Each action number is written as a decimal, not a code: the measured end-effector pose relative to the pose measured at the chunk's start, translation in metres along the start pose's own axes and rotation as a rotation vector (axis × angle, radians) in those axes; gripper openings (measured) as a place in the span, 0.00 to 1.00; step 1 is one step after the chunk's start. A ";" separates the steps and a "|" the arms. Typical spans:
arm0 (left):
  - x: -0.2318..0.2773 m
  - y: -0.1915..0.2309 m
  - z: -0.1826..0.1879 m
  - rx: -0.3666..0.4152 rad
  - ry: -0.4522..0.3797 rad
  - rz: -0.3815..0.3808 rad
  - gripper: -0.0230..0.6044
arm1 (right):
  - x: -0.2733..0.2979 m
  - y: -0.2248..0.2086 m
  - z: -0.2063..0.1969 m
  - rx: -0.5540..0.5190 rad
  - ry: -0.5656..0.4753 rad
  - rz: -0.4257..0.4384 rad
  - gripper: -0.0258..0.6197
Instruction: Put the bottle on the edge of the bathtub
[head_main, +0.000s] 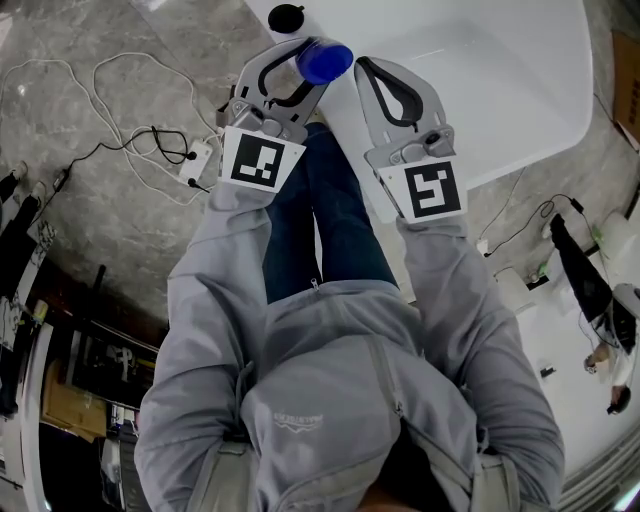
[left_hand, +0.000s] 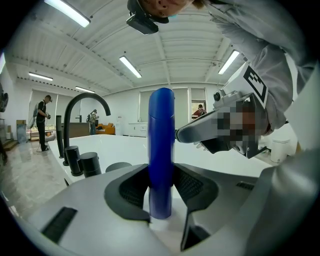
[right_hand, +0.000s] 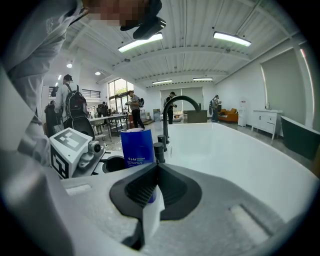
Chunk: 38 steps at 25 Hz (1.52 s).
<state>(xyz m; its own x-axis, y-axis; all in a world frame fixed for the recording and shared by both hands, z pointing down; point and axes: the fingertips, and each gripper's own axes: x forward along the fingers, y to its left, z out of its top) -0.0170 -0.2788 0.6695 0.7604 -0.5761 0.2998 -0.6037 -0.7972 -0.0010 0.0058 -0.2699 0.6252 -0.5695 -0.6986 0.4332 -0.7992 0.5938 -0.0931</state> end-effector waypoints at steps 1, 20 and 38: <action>-0.001 0.000 -0.003 0.000 0.000 -0.001 0.28 | 0.001 0.003 -0.001 -0.001 0.001 0.000 0.04; 0.000 -0.005 -0.011 -0.046 0.008 -0.018 0.33 | -0.012 0.013 -0.002 0.006 0.002 -0.002 0.04; -0.045 0.016 -0.016 -0.123 0.141 0.069 0.42 | -0.035 0.039 0.031 -0.010 -0.025 0.006 0.04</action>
<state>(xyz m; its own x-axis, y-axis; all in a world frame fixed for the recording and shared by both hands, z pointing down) -0.0642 -0.2626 0.6710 0.6805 -0.5904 0.4340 -0.6842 -0.7241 0.0877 -0.0113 -0.2343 0.5786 -0.5793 -0.7044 0.4101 -0.7936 0.6021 -0.0869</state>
